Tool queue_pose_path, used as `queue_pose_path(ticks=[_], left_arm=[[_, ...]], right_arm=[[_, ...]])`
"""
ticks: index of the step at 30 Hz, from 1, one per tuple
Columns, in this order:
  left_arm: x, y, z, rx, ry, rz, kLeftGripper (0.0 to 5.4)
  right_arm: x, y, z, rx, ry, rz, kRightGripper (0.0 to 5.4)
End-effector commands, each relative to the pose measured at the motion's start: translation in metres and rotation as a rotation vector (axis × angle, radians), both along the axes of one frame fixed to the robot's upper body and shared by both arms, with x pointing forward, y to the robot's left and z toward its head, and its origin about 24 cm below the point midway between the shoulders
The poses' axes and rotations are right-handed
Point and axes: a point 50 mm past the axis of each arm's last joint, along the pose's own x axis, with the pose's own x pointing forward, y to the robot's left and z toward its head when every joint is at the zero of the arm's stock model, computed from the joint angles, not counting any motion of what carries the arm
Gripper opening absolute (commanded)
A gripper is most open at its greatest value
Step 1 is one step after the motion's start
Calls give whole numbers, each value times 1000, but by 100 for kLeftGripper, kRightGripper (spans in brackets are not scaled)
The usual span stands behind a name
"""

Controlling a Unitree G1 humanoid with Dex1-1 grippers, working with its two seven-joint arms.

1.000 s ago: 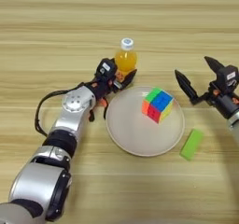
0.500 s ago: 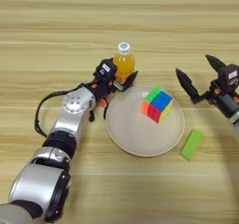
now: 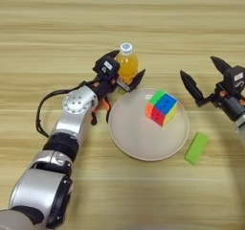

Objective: Move the objects on the table

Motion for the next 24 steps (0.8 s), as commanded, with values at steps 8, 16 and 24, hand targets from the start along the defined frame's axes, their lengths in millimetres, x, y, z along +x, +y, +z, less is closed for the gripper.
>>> queue_pose_path(ticks=[8, 16, 24], left_arm=[[-6, -1, 25, -114, -116, 11, 539], [-21, -5, 56, -185, -265, 16, 539], [-31, 15, 79, -294, -341, 242, 539]], right_arm=[[2, 1, 6, 10, -26, 8, 540], [3, 1, 7, 12, -32, 12, 540], [3, 0, 12, 1, -44, 22, 540]])
